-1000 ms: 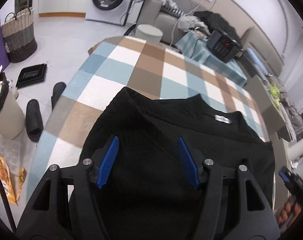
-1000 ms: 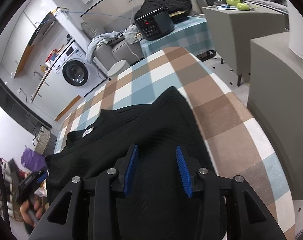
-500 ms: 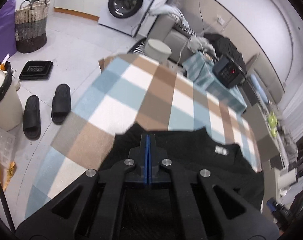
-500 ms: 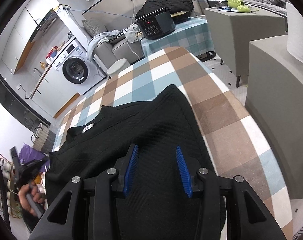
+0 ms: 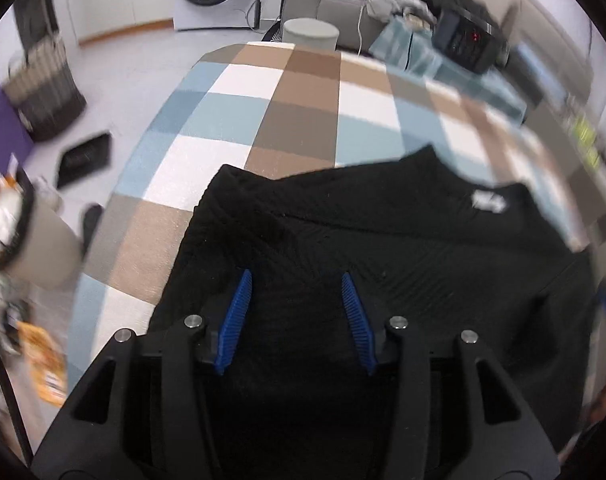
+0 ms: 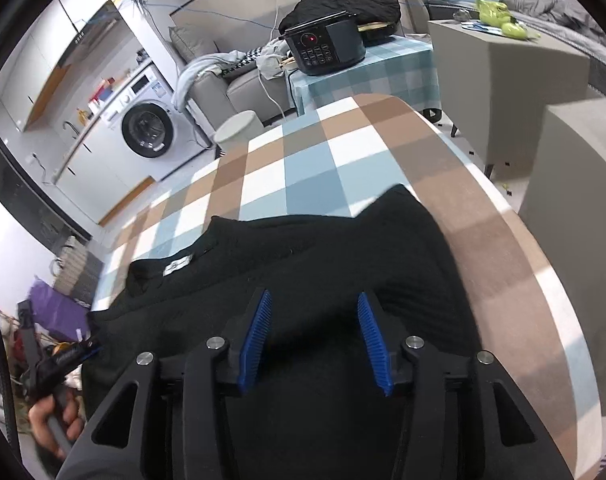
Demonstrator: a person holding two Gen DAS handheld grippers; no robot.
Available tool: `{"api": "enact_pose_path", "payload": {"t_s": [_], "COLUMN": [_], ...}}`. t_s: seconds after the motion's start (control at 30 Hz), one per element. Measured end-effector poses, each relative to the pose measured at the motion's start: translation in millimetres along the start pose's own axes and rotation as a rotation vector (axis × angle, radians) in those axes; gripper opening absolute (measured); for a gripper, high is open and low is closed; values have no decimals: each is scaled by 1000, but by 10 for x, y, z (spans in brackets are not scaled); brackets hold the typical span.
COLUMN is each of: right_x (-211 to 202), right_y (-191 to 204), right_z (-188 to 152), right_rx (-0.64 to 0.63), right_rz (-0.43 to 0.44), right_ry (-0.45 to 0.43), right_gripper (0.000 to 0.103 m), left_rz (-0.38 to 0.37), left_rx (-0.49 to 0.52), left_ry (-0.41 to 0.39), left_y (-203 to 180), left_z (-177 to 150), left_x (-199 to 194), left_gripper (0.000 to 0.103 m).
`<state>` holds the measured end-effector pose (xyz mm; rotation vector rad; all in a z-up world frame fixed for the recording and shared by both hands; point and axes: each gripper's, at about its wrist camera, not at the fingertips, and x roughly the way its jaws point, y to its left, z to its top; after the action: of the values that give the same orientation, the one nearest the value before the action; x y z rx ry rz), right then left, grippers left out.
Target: Fold small clothes
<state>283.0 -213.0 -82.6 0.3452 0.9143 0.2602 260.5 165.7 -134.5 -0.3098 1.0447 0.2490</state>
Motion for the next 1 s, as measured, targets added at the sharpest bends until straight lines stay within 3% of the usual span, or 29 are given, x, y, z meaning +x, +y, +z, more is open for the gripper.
{"api": "enact_pose_path", "payload": {"t_s": [0.13, 0.2, 0.23, 0.3, 0.33, 0.4, 0.57, 0.83, 1.0], "right_x": [309, 410, 421, 439, 441, 411, 260, 86, 197], "right_y": [95, 137, 160, 211, 201, 152, 45, -64, -155], "right_z": [-7, -57, -75, -115, -131, -129, -69, 81, 83], "right_rx": [-52, -107, -142, -200, -210, -209, -163, -101, -68], "right_rz": [-107, -153, -173, -239, -240, -220, -122, -67, -50], "right_ry": [50, 63, 61, 59, 59, 53, -6, -79, -48], "right_gripper": [49, 49, 49, 31, 17, 1, 2, 1, 2], "left_rz": [54, 37, 34, 40, 33, -7, -102, -208, -198], "left_rx": [82, 98, 112, 118, 103, 63, -34, -142, -261], "left_ry": [-36, -59, -71, -94, -107, -119, -179, -251, -265], "left_y": [-116, -94, -101, -91, -54, 20, 190, 321, 569], "left_z": [-55, -84, -98, -109, -116, -114, -91, 14, 54], "left_x": [-3, -15, -24, -52, -84, -80, -251, -472, -423], "left_gripper": [45, 39, 28, 13, 6, 5, 4, 3, 2]}}
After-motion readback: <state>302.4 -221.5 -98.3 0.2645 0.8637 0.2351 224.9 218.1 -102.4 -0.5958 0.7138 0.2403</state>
